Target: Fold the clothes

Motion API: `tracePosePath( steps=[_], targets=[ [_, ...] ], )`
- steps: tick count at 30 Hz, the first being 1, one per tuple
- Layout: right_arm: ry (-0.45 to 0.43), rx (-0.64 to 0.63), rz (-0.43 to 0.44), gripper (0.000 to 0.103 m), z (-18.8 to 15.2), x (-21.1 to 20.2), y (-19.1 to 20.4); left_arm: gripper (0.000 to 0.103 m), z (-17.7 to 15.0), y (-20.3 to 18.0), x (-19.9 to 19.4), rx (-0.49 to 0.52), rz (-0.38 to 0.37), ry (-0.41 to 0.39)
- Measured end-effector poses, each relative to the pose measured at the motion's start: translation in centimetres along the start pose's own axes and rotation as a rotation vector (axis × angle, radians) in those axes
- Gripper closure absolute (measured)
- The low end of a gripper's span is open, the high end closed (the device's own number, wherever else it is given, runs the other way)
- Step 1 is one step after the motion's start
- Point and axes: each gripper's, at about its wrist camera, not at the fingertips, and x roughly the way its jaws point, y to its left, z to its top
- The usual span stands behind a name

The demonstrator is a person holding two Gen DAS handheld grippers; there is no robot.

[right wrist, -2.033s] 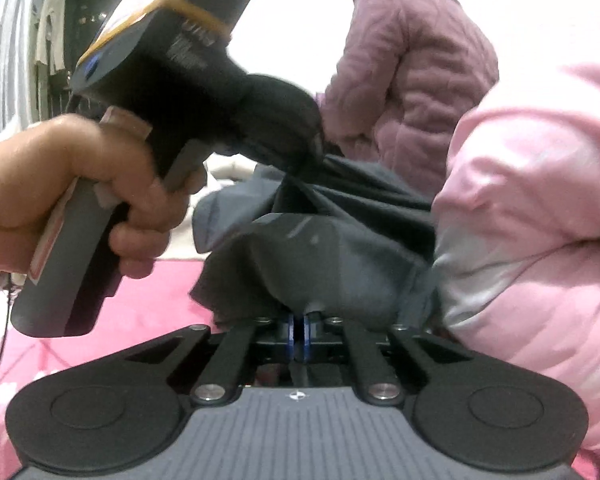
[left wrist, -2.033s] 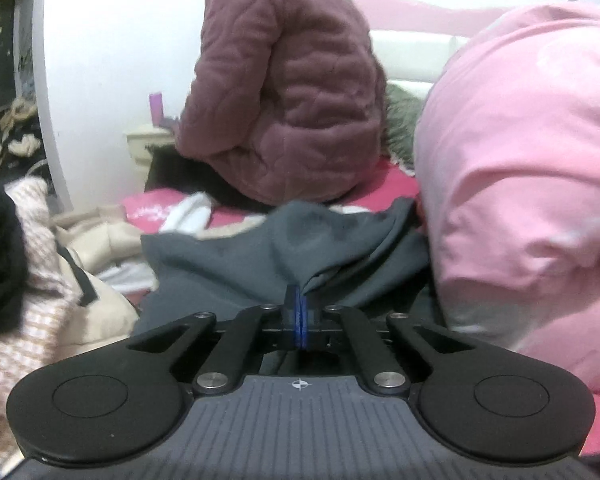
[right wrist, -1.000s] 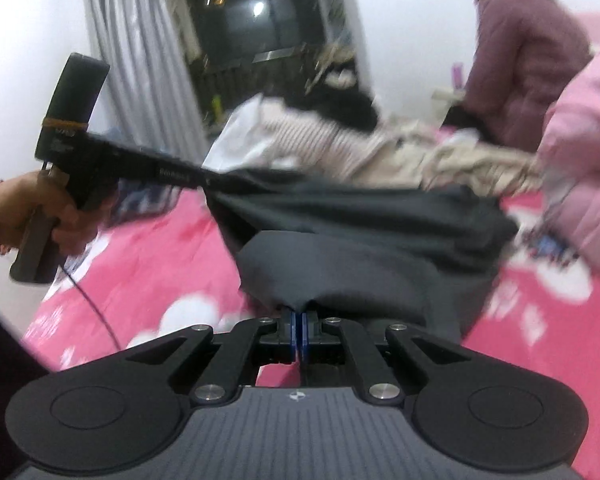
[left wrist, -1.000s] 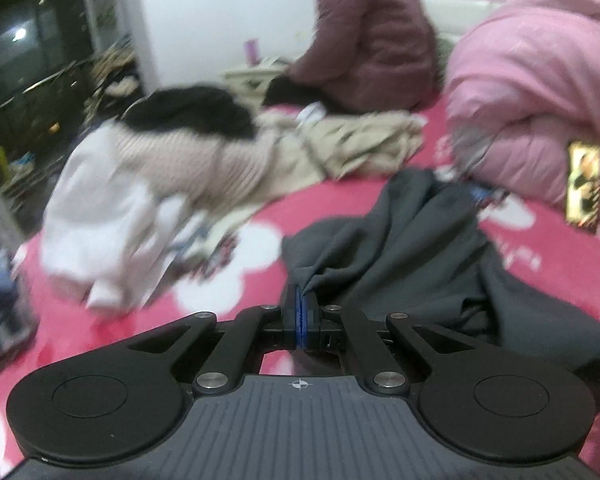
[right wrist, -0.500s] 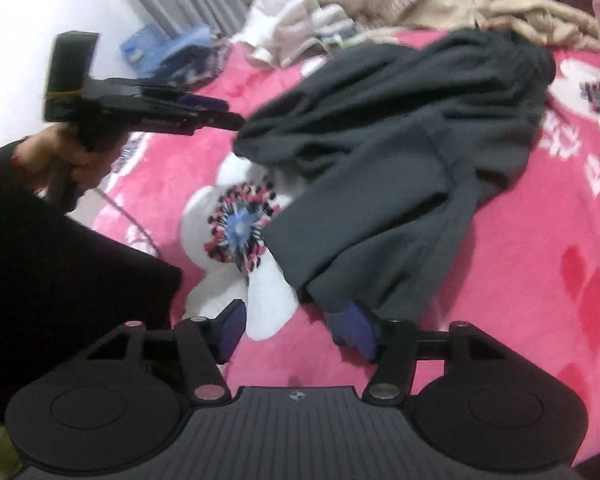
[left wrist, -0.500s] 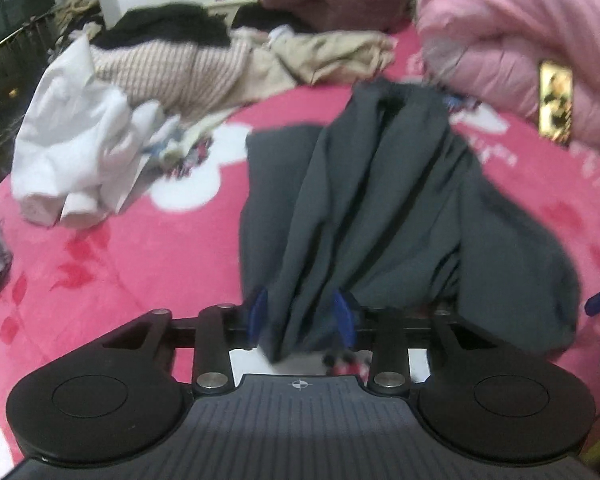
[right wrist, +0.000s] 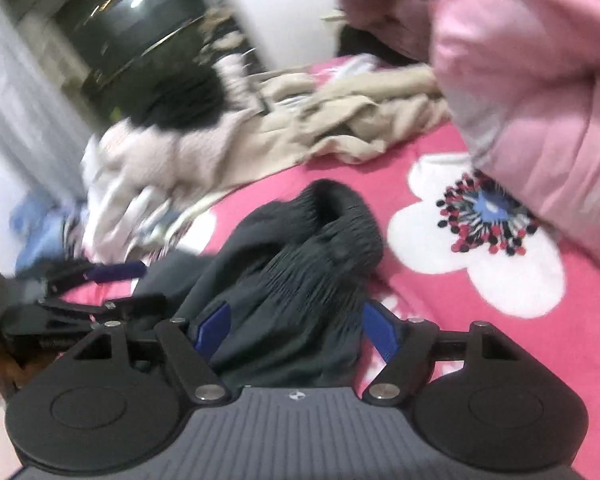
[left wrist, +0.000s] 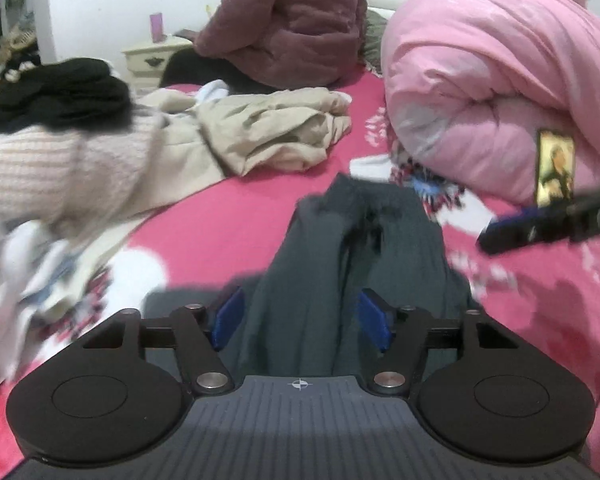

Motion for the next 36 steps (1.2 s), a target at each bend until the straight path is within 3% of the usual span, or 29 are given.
tracePosePath(
  steps=[5, 11, 13, 15, 18, 24, 30, 36],
  targets=[
    [-0.010, 0.100, 0.002, 0.027, 0.2, 3.1, -3.0, 0.034, 3.4, 0.6, 5.7, -0.023, -0.052, -0.008],
    [-0.014, 0.148, 0.018, 0.027, -0.3, 3.3, -5.0, 0.034, 5.4, 1.2, 12.1, -0.085, -0.139, 0.070],
    [-0.026, 0.150, 0.009, 0.027, -0.2, 3.1, -5.4, 0.040, 5.2, 1.9, 11.2, -0.119, -0.136, 0.047],
    [-0.038, 0.159, 0.001, 0.027, -0.1, 2.9, -5.7, 0.083, 5.0, 2.5, 10.3, -0.154, -0.134, 0.024],
    [-0.053, 0.166, -0.008, 0.027, 0.0, 2.7, -6.0, 0.099, 4.7, 3.6, 9.0, -0.205, -0.130, -0.011],
    [-0.086, 0.147, 0.000, 0.027, 0.3, 1.9, -5.3, 0.101, 3.9, 5.6, 6.0, -0.309, -0.118, -0.080],
    [-0.092, 0.081, 0.008, 0.027, -0.2, 1.2, -3.9, 0.101, -1.0, 8.9, -5.2, -0.416, -0.015, -0.149],
    [-0.069, 0.027, 0.048, 0.027, -1.0, 0.5, -1.8, 0.101, -7.7, 9.0, -12.2, -0.473, 0.097, -0.101]
  ],
)
